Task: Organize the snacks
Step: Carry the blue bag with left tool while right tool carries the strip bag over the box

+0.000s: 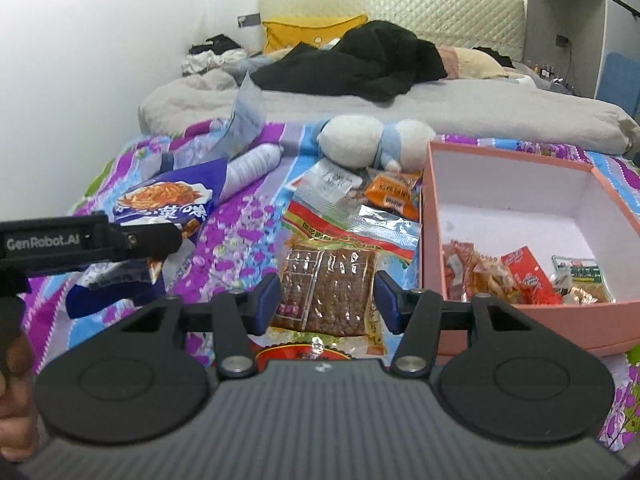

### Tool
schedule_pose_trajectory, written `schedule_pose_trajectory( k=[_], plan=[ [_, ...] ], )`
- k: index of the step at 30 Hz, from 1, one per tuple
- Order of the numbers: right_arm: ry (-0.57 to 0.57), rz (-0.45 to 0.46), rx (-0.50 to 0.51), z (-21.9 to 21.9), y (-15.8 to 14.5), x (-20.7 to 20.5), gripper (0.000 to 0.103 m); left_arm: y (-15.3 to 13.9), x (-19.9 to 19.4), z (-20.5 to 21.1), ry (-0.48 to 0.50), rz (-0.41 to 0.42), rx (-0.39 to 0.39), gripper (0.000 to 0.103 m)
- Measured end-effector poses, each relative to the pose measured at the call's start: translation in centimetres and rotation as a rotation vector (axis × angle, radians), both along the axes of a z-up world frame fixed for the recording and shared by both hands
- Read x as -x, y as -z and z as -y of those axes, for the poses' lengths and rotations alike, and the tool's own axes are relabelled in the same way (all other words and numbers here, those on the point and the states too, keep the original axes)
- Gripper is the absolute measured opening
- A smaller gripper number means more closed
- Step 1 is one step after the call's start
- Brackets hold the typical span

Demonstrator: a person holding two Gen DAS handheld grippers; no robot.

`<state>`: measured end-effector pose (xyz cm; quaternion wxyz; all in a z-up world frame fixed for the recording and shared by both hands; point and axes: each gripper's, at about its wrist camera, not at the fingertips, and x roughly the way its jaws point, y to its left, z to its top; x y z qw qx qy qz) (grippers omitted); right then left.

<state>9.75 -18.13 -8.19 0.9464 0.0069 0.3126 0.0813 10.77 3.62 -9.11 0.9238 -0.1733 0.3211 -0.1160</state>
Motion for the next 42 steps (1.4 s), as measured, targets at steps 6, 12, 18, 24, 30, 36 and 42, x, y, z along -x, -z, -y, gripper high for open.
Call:
schedule_pose_trajectory(
  k=[6,12,18,24,30,36,42],
  plan=[
    [0.01,0.042,-0.003,1.1,-2.2,-0.5,0.054,-2.5,-0.7,1.8,0.03,0.025,0.016,0.072],
    [0.037,0.094,-0.004,3.0,-4.7,-0.8,0.054,-5.0,-2.2,4.5,0.07,0.06,0.016,0.072],
    [0.089,0.128,-0.008,6.1,-6.3,-1.4,0.054,-7.7,-3.7,8.8,0.127,0.115,-0.007,0.072],
    [0.142,0.124,-0.007,9.8,-6.2,-2.8,0.054,-7.6,-6.1,13.7,0.19,0.109,-0.017,0.072],
    [0.206,0.091,-0.014,13.7,-4.2,-4.6,0.054,-5.4,-9.6,18.2,0.255,0.059,-0.032,0.072],
    [0.235,0.022,-0.014,17.5,-1.3,-7.2,0.055,-2.2,-13.3,22.5,0.325,0.0,-0.042,0.072],
    [0.269,-0.054,-0.027,20.6,2.3,-9.8,0.055,1.3,-16.2,26.2,0.393,-0.072,-0.075,0.072]
  ],
)
